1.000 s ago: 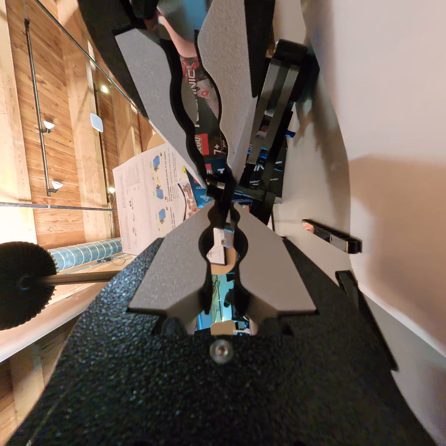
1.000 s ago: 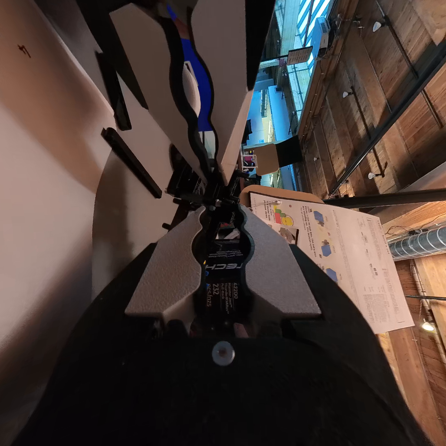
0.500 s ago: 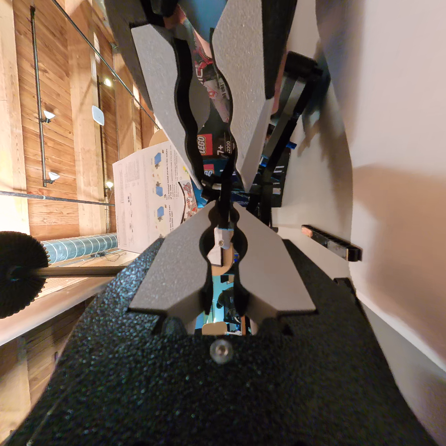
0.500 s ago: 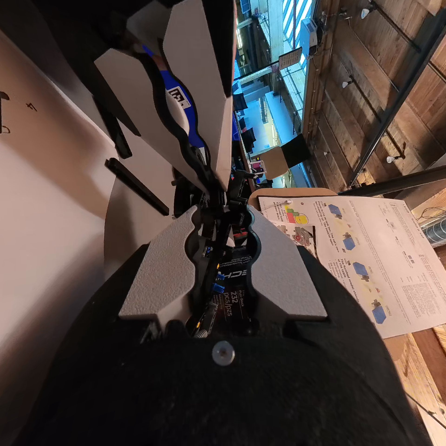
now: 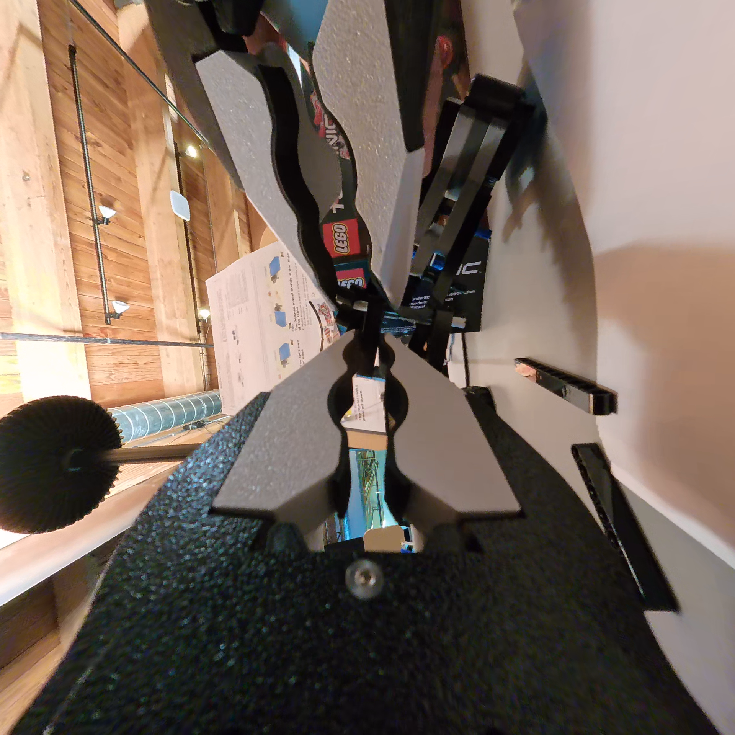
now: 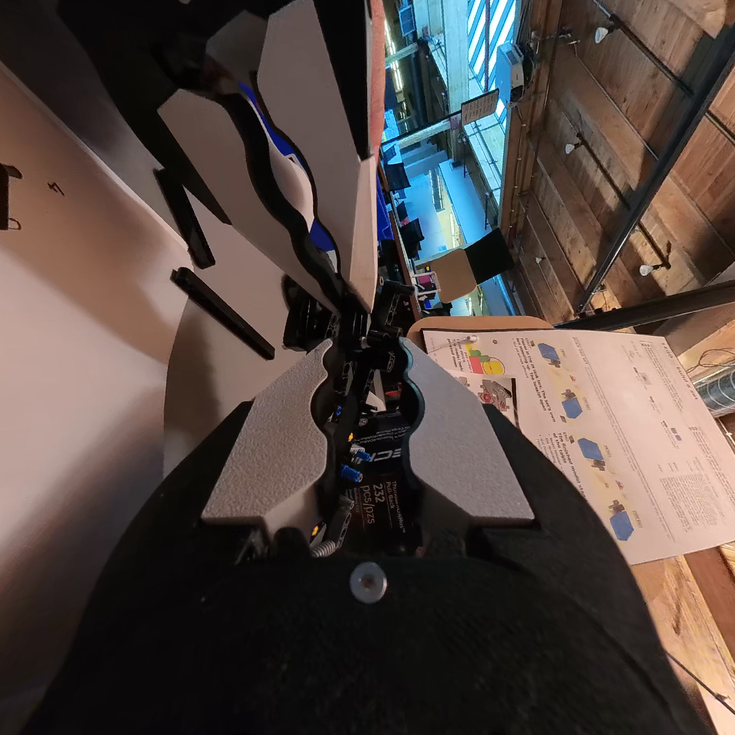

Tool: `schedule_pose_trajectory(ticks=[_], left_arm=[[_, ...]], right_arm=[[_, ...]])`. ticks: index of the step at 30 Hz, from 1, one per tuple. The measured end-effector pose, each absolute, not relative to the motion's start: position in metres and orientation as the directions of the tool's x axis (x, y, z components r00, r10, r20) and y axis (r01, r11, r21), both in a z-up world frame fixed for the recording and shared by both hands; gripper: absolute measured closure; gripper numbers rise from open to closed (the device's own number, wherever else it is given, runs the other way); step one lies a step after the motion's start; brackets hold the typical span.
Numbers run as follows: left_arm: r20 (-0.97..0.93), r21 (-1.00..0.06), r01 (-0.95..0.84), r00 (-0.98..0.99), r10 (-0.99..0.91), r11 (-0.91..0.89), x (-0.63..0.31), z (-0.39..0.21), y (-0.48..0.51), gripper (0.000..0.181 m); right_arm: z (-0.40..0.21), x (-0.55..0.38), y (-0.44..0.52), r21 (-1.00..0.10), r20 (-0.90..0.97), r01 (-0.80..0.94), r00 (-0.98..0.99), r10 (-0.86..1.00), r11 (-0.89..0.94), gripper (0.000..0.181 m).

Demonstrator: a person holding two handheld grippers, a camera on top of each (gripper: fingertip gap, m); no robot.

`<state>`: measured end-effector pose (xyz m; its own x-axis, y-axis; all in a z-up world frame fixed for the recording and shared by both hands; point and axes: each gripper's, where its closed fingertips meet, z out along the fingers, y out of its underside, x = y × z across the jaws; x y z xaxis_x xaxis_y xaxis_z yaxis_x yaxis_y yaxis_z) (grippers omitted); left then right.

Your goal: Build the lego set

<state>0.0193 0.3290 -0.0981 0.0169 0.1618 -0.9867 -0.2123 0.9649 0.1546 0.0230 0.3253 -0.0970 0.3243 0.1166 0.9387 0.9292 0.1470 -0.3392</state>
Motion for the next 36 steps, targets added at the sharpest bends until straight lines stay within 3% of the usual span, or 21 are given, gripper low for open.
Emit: schedule_pose_trajectory(ticks=[8, 12, 14, 16, 18, 23, 27, 33, 36], left_arm=[[-0.988, 0.149, -0.199, 0.006, 0.153, 0.969, 0.020, -0.102, 0.329, 0.176], [-0.986, 0.161, -0.172, 0.021, 0.167, 0.972, 0.021, -0.101, 0.320, 0.176], [-0.982, 0.183, -0.163, 0.014, 0.187, 0.970, 0.022, -0.104, 0.318, 0.176], [-0.980, 0.193, -0.156, 0.015, 0.198, 0.969, 0.023, -0.104, 0.315, 0.176], [-0.978, 0.202, -0.150, 0.021, 0.207, 0.968, 0.023, -0.103, 0.313, 0.176], [-0.970, 0.234, -0.136, 0.033, 0.241, 0.963, 0.022, -0.102, 0.308, 0.176], [-0.959, 0.267, -0.134, 0.066, 0.277, 0.954, 0.021, -0.097, 0.302, 0.176], [-0.950, 0.297, -0.113, 0.065, 0.305, 0.948, 0.020, -0.097, 0.296, 0.176], [-0.944, 0.315, -0.102, 0.069, 0.323, 0.943, 0.020, -0.096, 0.292, 0.176]], right_arm=[[-0.102, 0.021, 0.324, -0.355, 0.924, 0.921, 0.321, 0.206, 0.158, 0.151], [-0.089, 0.020, 0.310, -0.547, 0.796, 0.820, 0.447, 0.408, 0.169, 0.147], [-0.087, 0.025, 0.307, -0.677, 0.659, 0.732, 0.561, 0.501, 0.070, 0.146], [-0.092, 0.029, 0.308, -0.727, 0.562, 0.685, 0.622, 0.546, -0.033, 0.131], [-0.103, 0.028, 0.308, -0.744, 0.481, 0.659, 0.641, 0.598, -0.109, 0.138], [-0.127, 0.033, 0.313, -0.656, 0.490, 0.739, 0.572, 0.658, -0.153, 0.150], [-0.123, 0.030, 0.307, -0.640, 0.557, 0.761, 0.557, 0.616, -0.109, 0.141], [-0.123, 0.041, 0.309, -0.380, 0.829, 0.922, 0.376, 0.415, -0.075, 0.134], [-0.121, 0.041, 0.304, -0.354, 0.821, 0.929, 0.364, 0.440, -0.107, 0.136]])
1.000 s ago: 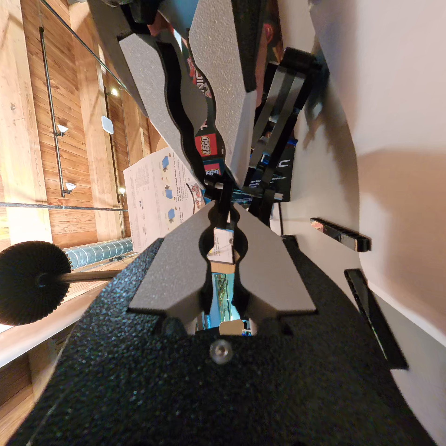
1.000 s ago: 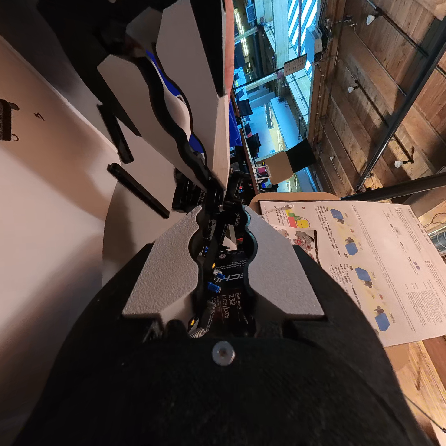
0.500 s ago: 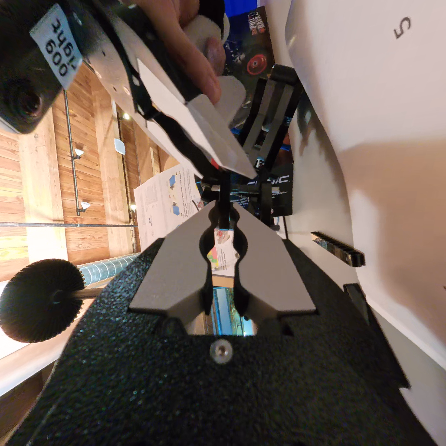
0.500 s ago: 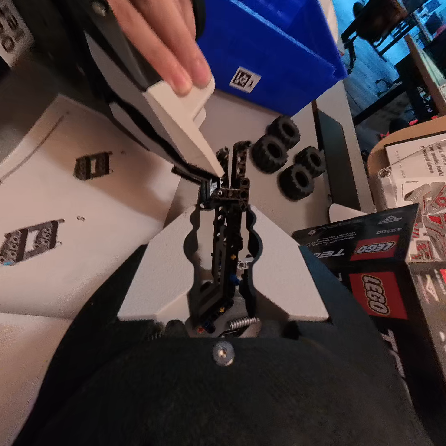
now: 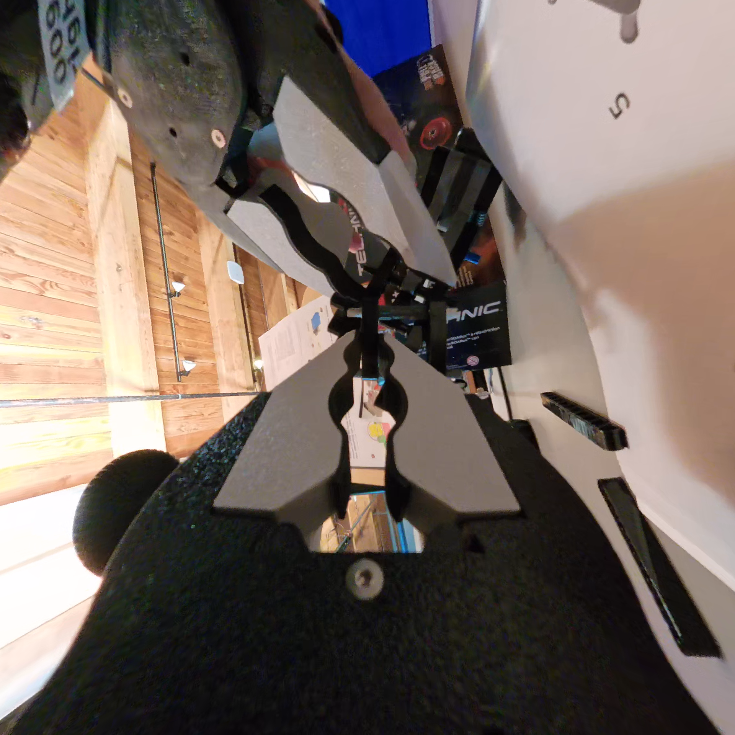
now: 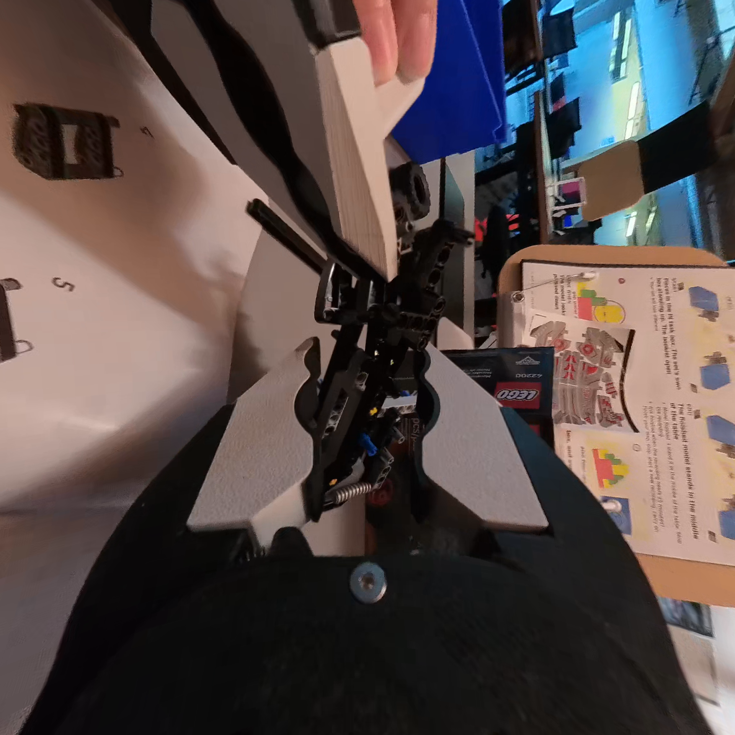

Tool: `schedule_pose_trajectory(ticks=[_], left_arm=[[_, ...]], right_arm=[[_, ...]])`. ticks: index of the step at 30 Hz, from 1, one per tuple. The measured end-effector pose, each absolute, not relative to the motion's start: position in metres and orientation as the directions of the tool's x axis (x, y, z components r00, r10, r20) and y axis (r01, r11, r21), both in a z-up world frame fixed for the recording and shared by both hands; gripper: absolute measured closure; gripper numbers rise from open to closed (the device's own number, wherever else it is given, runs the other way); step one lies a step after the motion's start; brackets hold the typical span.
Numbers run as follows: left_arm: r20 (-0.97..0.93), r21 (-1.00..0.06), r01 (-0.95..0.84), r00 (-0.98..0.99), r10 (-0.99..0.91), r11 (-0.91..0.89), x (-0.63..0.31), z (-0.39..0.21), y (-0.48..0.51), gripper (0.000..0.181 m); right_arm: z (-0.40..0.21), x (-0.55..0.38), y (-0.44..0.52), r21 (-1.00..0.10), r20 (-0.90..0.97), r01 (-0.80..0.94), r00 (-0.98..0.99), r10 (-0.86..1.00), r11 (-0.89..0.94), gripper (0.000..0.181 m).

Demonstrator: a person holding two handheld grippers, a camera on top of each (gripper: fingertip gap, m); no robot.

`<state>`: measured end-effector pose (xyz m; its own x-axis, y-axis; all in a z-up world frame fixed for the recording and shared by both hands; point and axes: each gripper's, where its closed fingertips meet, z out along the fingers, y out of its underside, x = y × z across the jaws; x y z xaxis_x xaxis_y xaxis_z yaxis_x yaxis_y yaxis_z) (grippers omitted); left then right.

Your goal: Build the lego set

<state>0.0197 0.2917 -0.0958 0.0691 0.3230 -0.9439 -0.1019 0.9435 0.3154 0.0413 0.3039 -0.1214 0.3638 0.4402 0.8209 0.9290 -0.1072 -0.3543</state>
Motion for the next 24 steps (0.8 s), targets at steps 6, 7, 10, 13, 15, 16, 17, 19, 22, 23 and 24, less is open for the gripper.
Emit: schedule_pose_trajectory(ticks=[6, 7, 10, 13, 15, 16, 17, 19, 22, 23, 24], left_arm=[[-0.935, 0.350, -0.123, 0.018, 0.355, 0.929, 0.019, -0.099, 0.296, 0.176], [-0.938, 0.343, -0.127, 0.010, 0.347, 0.931, 0.019, -0.100, 0.298, 0.175], [-0.947, 0.321, -0.131, -0.036, 0.319, 0.938, 0.018, -0.105, 0.303, 0.176], [-0.962, 0.256, -0.092, -0.123, 0.244, 0.962, 0.012, -0.117, 0.305, 0.176], [-0.968, 0.174, -0.083, -0.198, 0.155, 0.981, 0.008, -0.127, 0.309, 0.176], [-0.970, 0.144, -0.078, -0.211, 0.125, 0.986, 0.007, -0.129, 0.311, 0.177], [-0.971, 0.126, -0.083, -0.216, 0.106, 0.988, 0.007, -0.130, 0.314, 0.176], [-0.971, 0.115, -0.114, -0.224, 0.087, 0.987, 0.008, -0.134, 0.322, 0.176], [-0.969, 0.083, -0.133, -0.241, 0.049, 0.988, 0.009, -0.142, 0.330, 0.177], [-0.969, 0.072, -0.145, -0.244, 0.035, 0.987, 0.009, -0.143, 0.334, 0.177], [-0.971, 0.054, -0.153, -0.238, 0.016, 0.987, 0.008, -0.142, 0.336, 0.176]], right_arm=[[-0.106, 0.028, 0.310, -0.325, 0.842, 0.940, 0.338, 0.421, -0.104, 0.131], [-0.106, 0.029, 0.312, -0.306, 0.852, 0.944, 0.328, 0.408, -0.120, 0.131], [-0.106, 0.031, 0.313, -0.295, 0.872, 0.948, 0.319, 0.373, -0.121, 0.130], [-0.119, 0.033, 0.313, -0.370, 0.820, 0.918, 0.394, 0.415, -0.141, 0.127], [-0.126, 0.035, 0.314, -0.377, 0.805, 0.914, 0.405, 0.434, -0.153, 0.127], [-0.127, 0.035, 0.316, -0.378, 0.808, 0.914, 0.404, 0.429, -0.150, 0.128], [-0.127, 0.034, 0.317, -0.384, 0.807, 0.912, 0.407, 0.428, -0.143, 0.132], [-0.128, 0.026, 0.321, -0.420, 0.794, 0.899, 0.431, 0.430, -0.125, 0.134], [-0.136, 0.020, 0.327, -0.414, 0.790, 0.904, 0.415, 0.451, -0.107, 0.131], [-0.139, 0.021, 0.330, -0.394, 0.798, 0.913, 0.397, 0.452, -0.108, 0.123], [-0.139, 0.023, 0.332, -0.377, 0.806, 0.920, 0.384, 0.450, -0.110, 0.123]])
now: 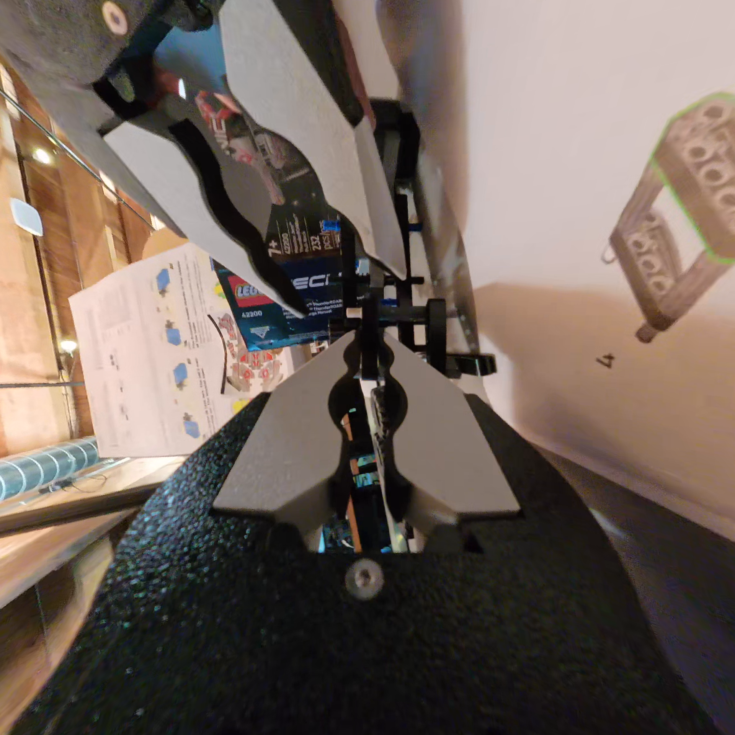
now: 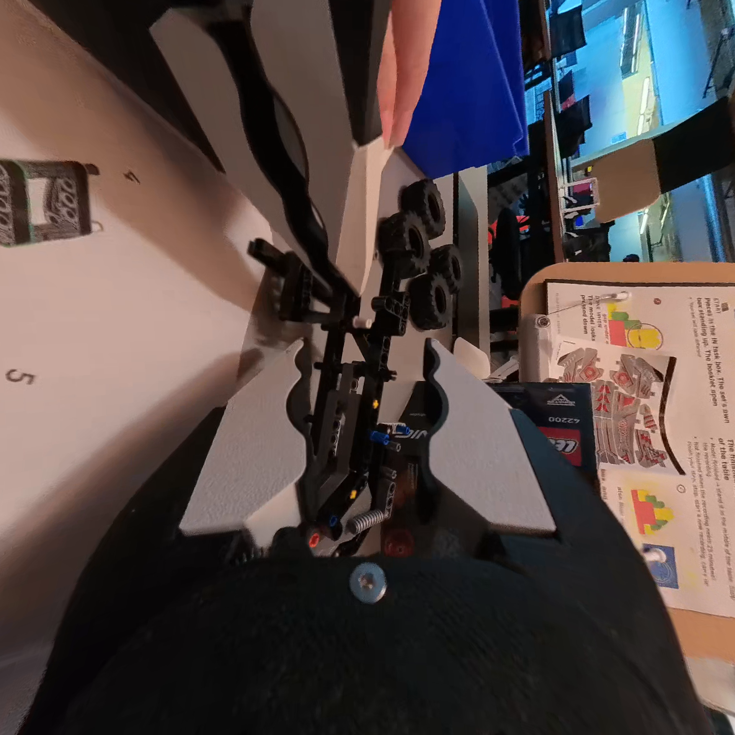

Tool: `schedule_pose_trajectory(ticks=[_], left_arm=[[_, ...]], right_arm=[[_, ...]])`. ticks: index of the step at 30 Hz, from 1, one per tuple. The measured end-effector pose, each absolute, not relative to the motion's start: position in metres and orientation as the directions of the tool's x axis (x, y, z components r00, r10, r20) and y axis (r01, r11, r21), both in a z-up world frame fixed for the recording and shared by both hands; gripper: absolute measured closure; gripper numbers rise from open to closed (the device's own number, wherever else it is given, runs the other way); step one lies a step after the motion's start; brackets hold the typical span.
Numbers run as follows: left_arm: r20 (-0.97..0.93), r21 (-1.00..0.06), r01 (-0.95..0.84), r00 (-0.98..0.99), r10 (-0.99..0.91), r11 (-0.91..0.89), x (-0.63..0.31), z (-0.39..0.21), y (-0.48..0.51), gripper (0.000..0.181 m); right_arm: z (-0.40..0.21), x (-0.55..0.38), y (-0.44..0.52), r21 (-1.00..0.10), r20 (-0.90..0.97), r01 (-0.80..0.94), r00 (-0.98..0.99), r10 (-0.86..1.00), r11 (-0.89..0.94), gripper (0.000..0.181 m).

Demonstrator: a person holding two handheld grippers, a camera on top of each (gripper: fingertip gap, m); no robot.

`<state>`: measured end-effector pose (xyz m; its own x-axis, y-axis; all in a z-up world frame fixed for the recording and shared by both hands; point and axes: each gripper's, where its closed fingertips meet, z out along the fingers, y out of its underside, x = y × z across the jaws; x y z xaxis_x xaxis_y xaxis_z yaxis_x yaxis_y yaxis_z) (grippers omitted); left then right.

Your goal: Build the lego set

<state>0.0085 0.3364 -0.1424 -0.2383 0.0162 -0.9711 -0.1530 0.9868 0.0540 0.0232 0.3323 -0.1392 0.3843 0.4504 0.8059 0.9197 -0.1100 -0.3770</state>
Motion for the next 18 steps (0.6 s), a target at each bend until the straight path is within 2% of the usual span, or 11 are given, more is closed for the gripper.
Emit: schedule_pose_trajectory(ticks=[3, 5, 6, 9, 13, 18], left_arm=[[-0.975, 0.024, -0.154, -0.223, -0.011, 0.988, 0.007, -0.139, 0.339, 0.176], [-0.975, 0.034, -0.192, -0.221, -0.009, 0.981, 0.008, -0.140, 0.345, 0.176], [-0.974, 0.045, -0.200, -0.225, -0.001, 0.979, 0.009, -0.141, 0.347, 0.176], [-0.975, 0.059, -0.195, -0.221, 0.014, 0.979, 0.010, -0.142, 0.347, 0.176], [-0.980, 0.051, -0.170, -0.198, 0.017, 0.984, 0.014, -0.139, 0.339, 0.176], [-0.986, 0.097, -0.165, -0.149, 0.072, 0.982, 0.021, -0.134, 0.328, 0.176]], right_arm=[[-0.143, 0.028, 0.338, -0.390, 0.789, 0.912, 0.403, 0.464, -0.128, 0.128], [-0.149, 0.035, 0.339, -0.391, 0.770, 0.906, 0.419, 0.480, -0.163, 0.135], [-0.154, 0.039, 0.338, -0.386, 0.754, 0.903, 0.426, 0.500, -0.187, 0.133], [-0.150, 0.043, 0.338, -0.397, 0.755, 0.902, 0.426, 0.499, -0.171, 0.156], [-0.150, 0.052, 0.330, -0.365, 0.749, 0.919, 0.384, 0.540, -0.148, 0.156], [-0.146, 0.060, 0.317, -0.362, 0.719, 0.920, 0.380, 0.582, -0.153, 0.159]])
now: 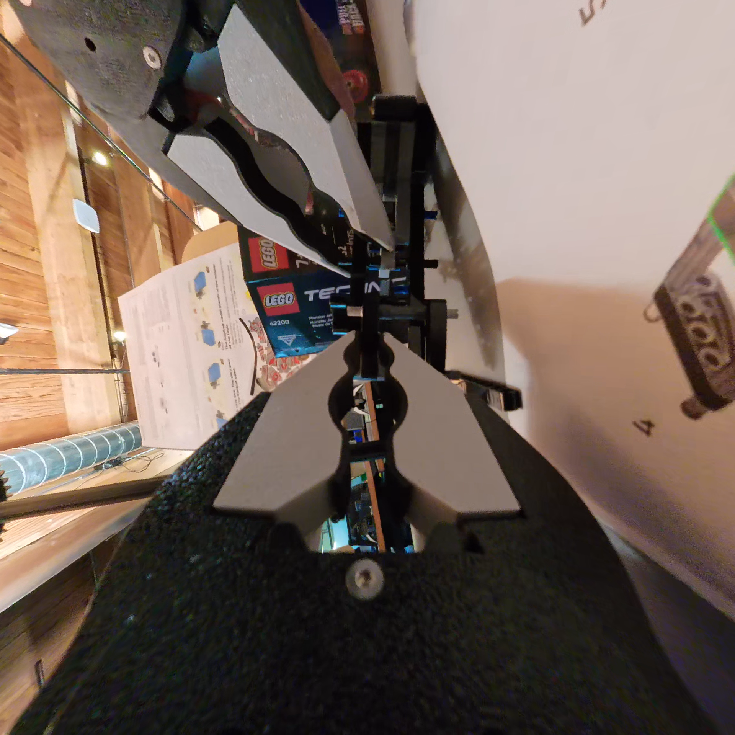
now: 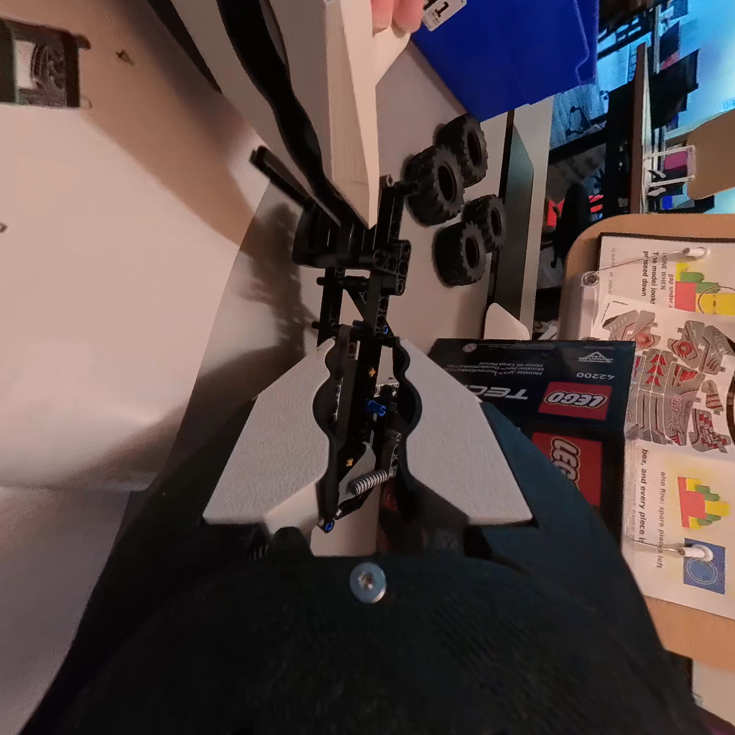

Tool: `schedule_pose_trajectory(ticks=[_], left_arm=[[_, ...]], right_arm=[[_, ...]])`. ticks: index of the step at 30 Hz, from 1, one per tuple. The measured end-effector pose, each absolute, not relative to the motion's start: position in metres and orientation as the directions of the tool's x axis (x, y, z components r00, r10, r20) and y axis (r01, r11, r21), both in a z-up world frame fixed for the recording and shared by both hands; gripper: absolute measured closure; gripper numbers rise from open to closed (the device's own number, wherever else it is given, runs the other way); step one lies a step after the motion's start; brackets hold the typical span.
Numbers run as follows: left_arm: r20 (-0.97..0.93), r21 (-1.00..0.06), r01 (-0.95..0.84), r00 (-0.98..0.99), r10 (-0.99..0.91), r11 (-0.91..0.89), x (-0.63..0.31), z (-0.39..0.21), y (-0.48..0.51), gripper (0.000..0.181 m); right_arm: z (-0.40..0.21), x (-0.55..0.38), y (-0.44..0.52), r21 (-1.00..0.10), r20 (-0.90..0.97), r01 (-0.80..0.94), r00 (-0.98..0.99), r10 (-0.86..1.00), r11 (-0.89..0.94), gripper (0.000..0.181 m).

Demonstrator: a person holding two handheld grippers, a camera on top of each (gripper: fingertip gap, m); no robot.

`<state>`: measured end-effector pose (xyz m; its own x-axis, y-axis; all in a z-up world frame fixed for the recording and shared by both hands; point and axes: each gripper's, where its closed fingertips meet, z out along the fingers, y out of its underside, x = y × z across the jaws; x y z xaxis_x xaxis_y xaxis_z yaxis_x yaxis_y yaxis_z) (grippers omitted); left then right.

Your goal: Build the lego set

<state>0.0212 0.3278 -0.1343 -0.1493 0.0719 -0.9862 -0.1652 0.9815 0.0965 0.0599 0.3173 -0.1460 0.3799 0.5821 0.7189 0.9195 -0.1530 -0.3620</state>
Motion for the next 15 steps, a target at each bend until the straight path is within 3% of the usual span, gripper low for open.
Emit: schedule_pose_trajectory(ticks=[4, 6, 8, 12, 15], left_arm=[[-0.991, 0.095, -0.178, -0.109, 0.076, 0.979, 0.023, -0.130, 0.329, 0.176], [-0.990, 0.104, -0.190, -0.109, 0.084, 0.976, 0.023, -0.129, 0.331, 0.176], [-0.988, 0.119, -0.197, -0.123, 0.096, 0.973, 0.024, -0.132, 0.334, 0.176], [-0.986, 0.100, -0.186, -0.149, 0.073, 0.977, 0.023, -0.136, 0.333, 0.177], [-0.985, 0.079, -0.179, -0.164, 0.050, 0.981, 0.024, -0.139, 0.332, 0.176]], right_arm=[[-0.146, 0.063, 0.315, -0.329, 0.747, 0.932, 0.357, 0.561, -0.154, 0.145], [-0.135, 0.047, 0.317, -0.373, 0.779, 0.924, 0.363, 0.512, -0.087, 0.138], [-0.123, 0.033, 0.321, -0.388, 0.818, 0.921, 0.355, 0.453, -0.021, 0.142], [-0.129, 0.030, 0.327, -0.394, 0.823, 0.918, 0.371, 0.430, -0.038, 0.140], [-0.135, 0.030, 0.330, -0.388, 0.830, 0.921, 0.370, 0.418, -0.045, 0.148]])
